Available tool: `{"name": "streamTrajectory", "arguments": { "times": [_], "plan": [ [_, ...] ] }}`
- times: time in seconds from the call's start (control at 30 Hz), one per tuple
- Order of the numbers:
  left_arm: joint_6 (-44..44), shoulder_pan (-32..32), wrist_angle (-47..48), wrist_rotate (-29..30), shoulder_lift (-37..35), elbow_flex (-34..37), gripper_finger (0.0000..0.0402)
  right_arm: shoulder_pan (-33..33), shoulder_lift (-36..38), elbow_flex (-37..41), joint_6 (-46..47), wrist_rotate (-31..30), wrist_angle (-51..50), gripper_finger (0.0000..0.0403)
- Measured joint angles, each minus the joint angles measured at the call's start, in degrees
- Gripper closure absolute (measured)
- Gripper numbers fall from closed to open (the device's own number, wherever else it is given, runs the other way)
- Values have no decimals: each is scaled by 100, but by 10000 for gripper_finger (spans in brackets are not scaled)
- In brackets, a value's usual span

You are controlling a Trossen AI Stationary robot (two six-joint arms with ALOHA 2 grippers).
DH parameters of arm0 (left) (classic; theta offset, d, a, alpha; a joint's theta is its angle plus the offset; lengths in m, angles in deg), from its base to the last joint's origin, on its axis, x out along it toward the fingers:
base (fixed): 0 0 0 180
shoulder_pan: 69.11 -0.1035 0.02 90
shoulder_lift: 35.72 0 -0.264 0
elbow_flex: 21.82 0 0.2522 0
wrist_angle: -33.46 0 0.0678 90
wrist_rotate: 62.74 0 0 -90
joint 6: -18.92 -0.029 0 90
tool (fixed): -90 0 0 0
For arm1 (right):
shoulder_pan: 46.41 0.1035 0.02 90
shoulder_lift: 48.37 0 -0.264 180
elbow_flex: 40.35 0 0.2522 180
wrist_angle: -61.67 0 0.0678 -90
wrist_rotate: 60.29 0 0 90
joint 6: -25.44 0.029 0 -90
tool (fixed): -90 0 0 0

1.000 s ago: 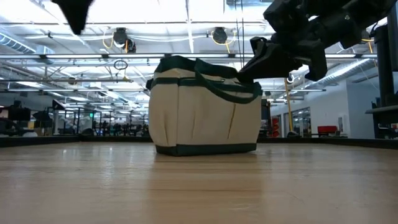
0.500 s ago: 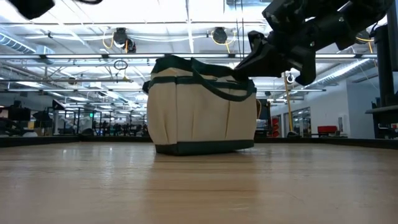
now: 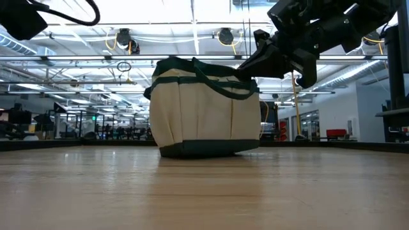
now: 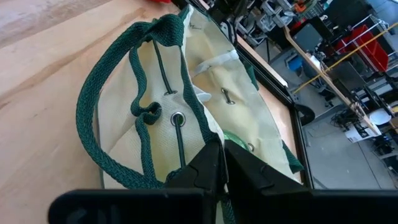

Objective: Pick & Place Garden tools in Gardening bag
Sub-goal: Put the red gloves into the brown gardening bag

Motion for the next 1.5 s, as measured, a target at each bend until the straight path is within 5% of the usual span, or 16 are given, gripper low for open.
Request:
{"name": "streamTrajectory", "arguments": {
  "times": [0.5, 0.77, 1.07, 1.5],
  "plan": [
    [34, 351, 87, -195, 0, 465, 166, -27, 0, 0, 46, 0, -4, 387],
    [44, 427, -595, -449, -2, 1199, 161, -26, 1, 0, 53, 0, -5, 387],
    [-564, 386, -2092, -423, -13, 1887, 205, -26, 2, 0, 48, -2, -4, 387],
    [-1509, 97, -2235, -3, -13, 1920, 372, -26, 2, 0, 44, -2, 33, 387]
  ]
}}
